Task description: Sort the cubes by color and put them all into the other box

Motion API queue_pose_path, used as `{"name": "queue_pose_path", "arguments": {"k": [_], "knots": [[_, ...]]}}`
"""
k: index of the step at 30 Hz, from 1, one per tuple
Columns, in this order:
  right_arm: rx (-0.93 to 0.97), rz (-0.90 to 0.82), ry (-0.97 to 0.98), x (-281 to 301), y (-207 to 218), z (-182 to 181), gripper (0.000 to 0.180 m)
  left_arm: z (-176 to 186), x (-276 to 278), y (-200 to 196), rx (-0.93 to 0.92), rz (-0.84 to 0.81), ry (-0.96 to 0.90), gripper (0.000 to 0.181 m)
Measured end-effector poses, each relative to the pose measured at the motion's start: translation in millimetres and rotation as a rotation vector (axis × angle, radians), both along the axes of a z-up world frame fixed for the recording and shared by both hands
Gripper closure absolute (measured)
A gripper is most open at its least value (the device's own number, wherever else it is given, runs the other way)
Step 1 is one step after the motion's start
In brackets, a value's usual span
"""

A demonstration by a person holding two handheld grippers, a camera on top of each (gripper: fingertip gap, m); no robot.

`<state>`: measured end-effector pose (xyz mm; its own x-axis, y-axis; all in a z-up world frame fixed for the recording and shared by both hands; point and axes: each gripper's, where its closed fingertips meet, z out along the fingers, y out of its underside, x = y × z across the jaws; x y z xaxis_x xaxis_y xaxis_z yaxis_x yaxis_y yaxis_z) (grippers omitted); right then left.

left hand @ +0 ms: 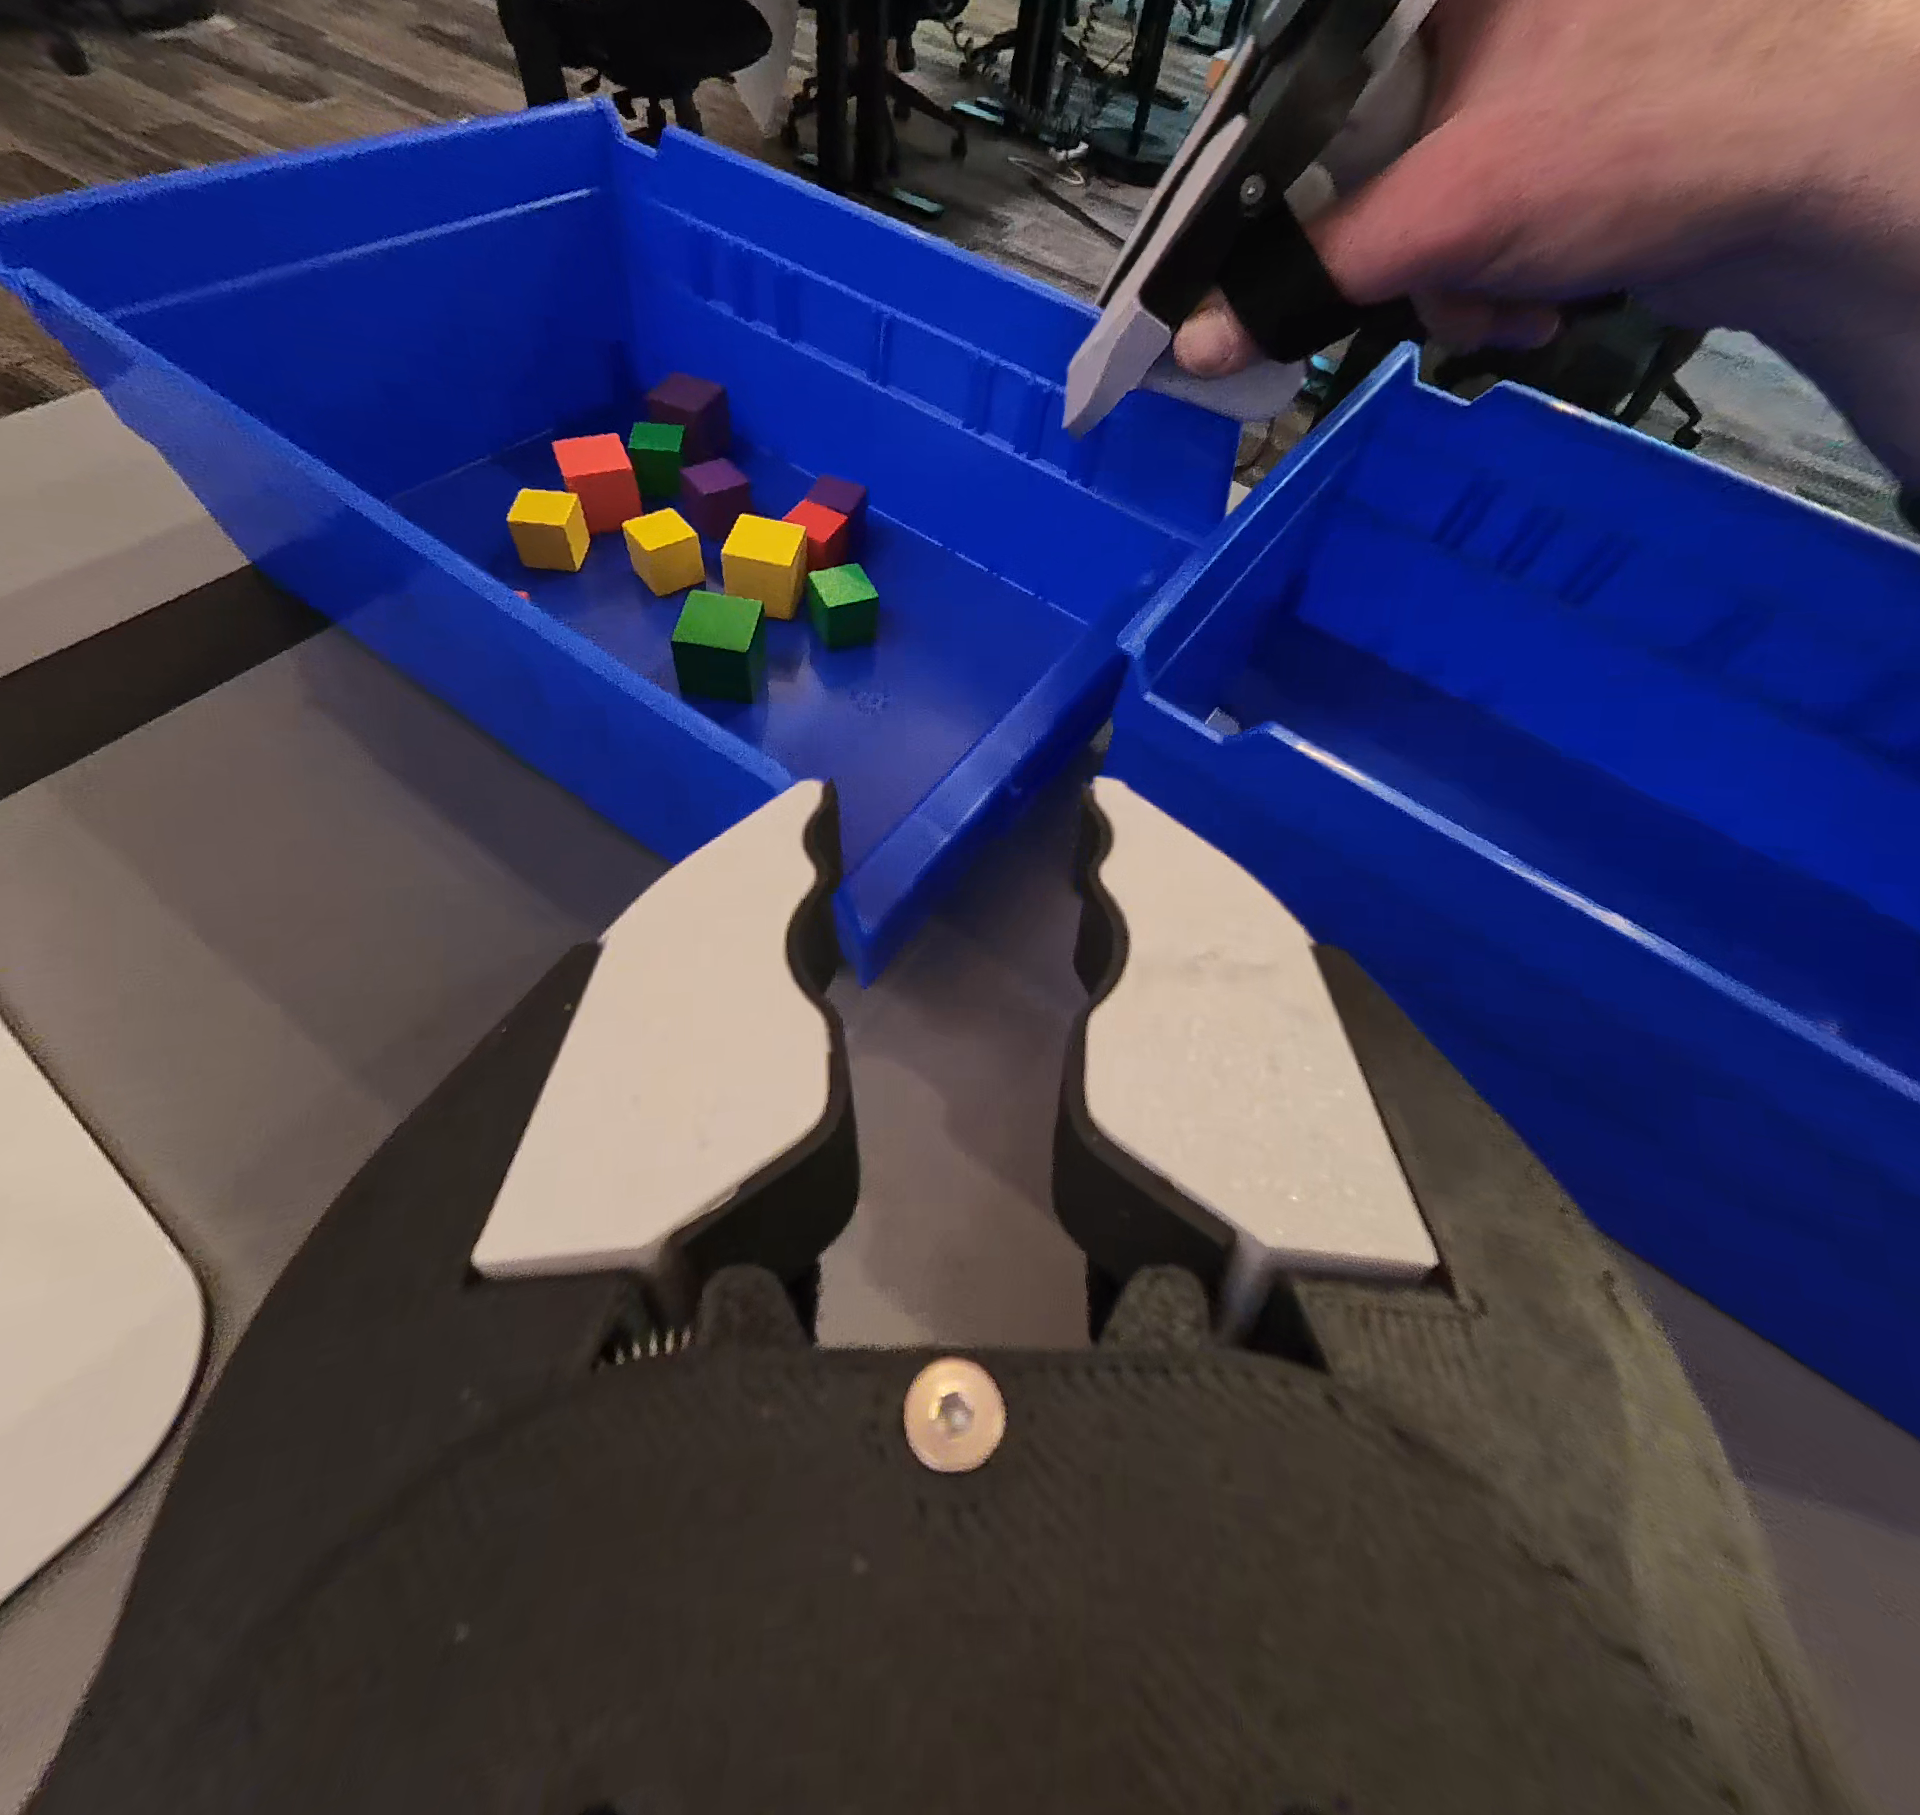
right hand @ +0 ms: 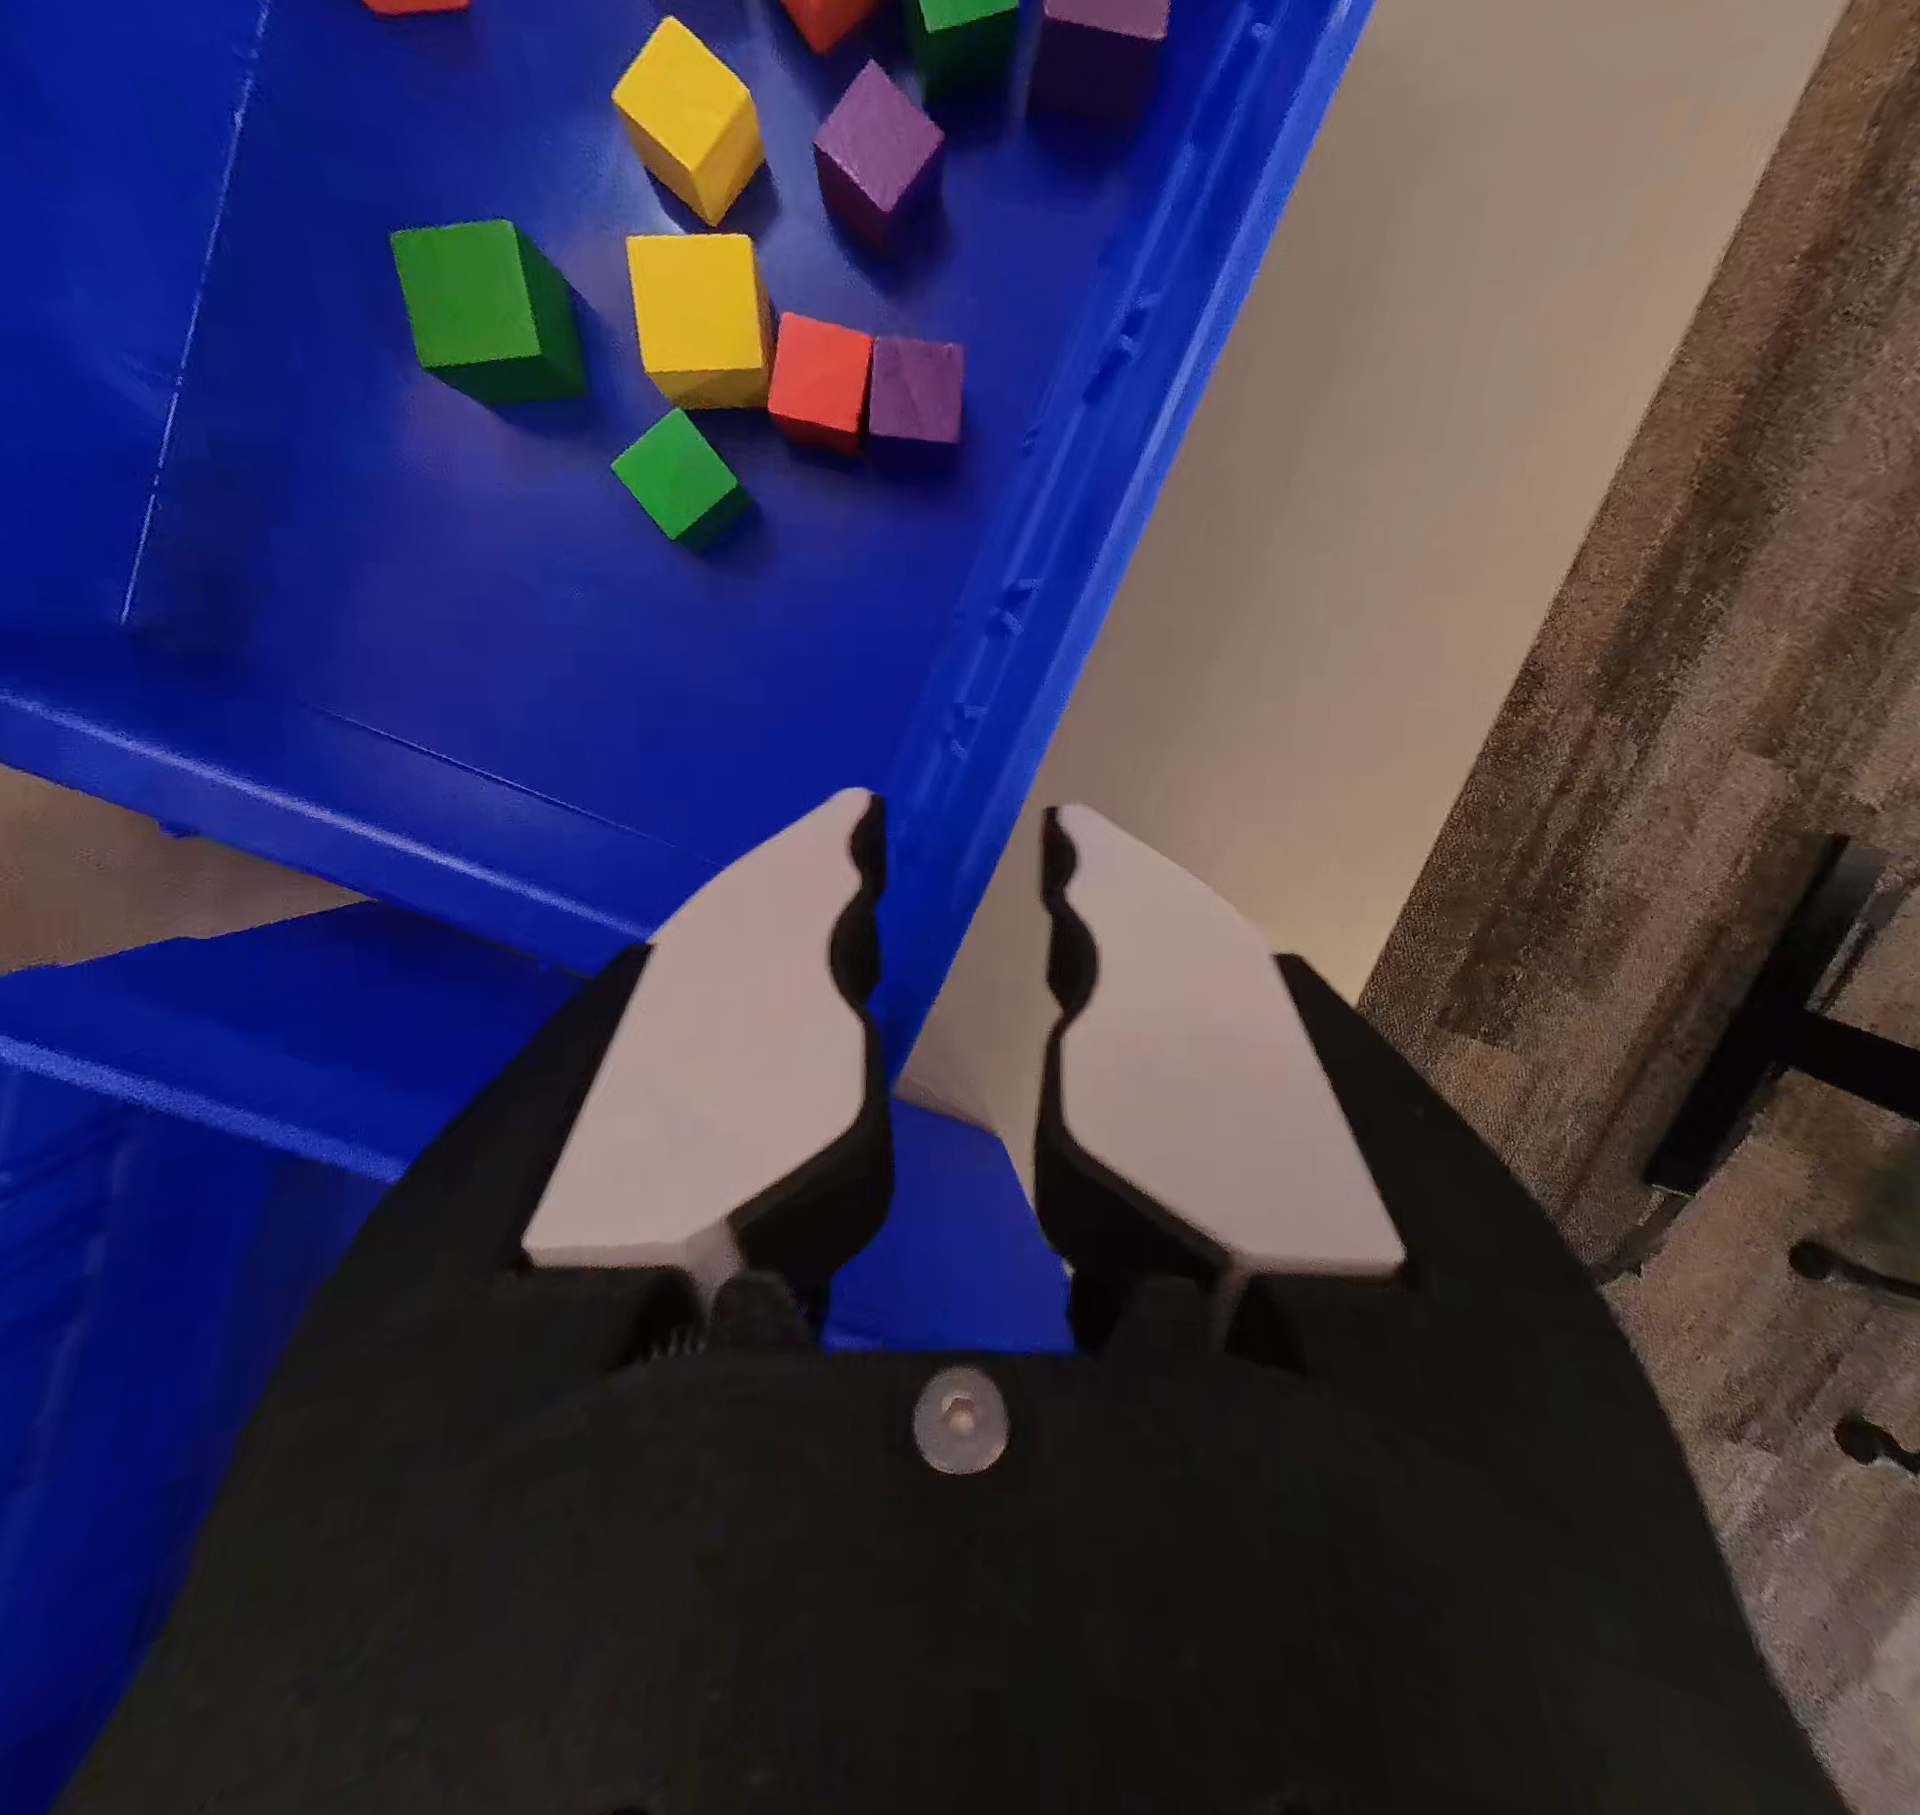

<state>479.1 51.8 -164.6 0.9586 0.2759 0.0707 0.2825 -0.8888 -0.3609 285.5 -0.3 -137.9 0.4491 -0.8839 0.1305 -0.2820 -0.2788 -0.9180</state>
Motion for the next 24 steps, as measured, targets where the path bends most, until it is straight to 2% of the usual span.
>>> {"name": "queue_pose_path", "arguments": {"k": [1, 10, 24], "knots": [[-0.012, 0.013, 0.008, -2, 0, -3, 0.163, -2, 3, 1, 0.001, -0.006, 0.006, 0.142], [-0.034, 0.017, 0.069, -14, 16, -6, 0.172, -26, 6, 6, -0.045, -0.046, 0.050, 0.171], [-0.088, 0.075, 0.094, -72, 17, -5, 0.166, -30, -30, 23, -0.022, -0.027, 0.092, 0.173]]}}
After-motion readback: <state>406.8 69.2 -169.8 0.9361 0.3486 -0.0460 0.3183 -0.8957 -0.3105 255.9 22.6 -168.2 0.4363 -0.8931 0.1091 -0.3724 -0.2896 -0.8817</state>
